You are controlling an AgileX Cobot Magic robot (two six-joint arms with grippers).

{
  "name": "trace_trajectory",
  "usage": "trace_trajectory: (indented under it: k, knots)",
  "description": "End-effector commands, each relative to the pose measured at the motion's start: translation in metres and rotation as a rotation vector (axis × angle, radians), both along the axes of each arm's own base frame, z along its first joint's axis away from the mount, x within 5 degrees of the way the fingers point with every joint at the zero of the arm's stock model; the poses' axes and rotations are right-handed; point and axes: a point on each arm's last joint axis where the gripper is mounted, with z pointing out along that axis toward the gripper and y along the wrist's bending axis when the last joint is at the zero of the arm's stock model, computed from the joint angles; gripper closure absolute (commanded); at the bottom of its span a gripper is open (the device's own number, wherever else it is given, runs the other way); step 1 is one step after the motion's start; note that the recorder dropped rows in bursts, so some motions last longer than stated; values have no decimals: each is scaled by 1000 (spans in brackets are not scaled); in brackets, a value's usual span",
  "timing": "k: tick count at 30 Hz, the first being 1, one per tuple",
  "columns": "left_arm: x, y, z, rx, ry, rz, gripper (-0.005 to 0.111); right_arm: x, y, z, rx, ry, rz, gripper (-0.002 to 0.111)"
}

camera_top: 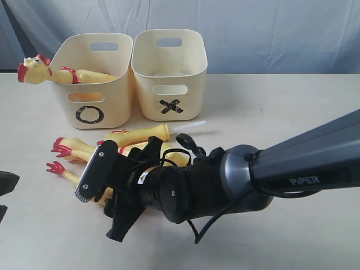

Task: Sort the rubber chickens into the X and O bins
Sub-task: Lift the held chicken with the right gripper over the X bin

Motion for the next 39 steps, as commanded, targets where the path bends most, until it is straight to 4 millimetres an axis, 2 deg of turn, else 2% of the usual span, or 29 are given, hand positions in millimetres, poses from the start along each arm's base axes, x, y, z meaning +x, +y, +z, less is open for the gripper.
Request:
trace_trajectory:
  k: [1, 10, 11, 14, 20, 28, 29, 30, 33, 37, 39]
  knots:
    - [-1, 0, 0, -6, -3, 2, 66, -1, 1, -2, -9, 7, 10, 60]
    - [-1, 0, 0, -6, -3, 2, 66, -1, 1, -1, -9, 9, 12, 108]
    - [-1, 0, 0, -6, -3, 2, 66, -1, 0, 1, -5, 8, 12, 109]
    - [-1, 0, 0, -6, -3, 2, 66, -2, 0, 9, 12, 3, 13, 109]
    - [-1, 0, 0, -6, -3, 2, 66, -4, -1, 36, 72, -16, 12, 109]
    - [-1, 0, 0, -6, -3, 2, 66, -5, -10, 86, 238, -27, -86, 109]
    - [-1, 0, 0, -6, -3, 2, 66, -3, -14, 101, 293, -61, -125, 109]
    - [-1, 0, 0, -6, -3, 2, 66, -3, -15, 108, 313, -84, -135, 109]
    - [-1, 0, 0, -6, -3, 2, 66, 5, -25, 132, 416, -213, -245, 109]
    - [-1, 0, 0, -7, -5, 1, 66, 19, -39, 146, 506, -369, -424, 109]
    - [-1, 0, 0, -10, -3, 2, 66, 32, -48, 146, 492, -380, -445, 109]
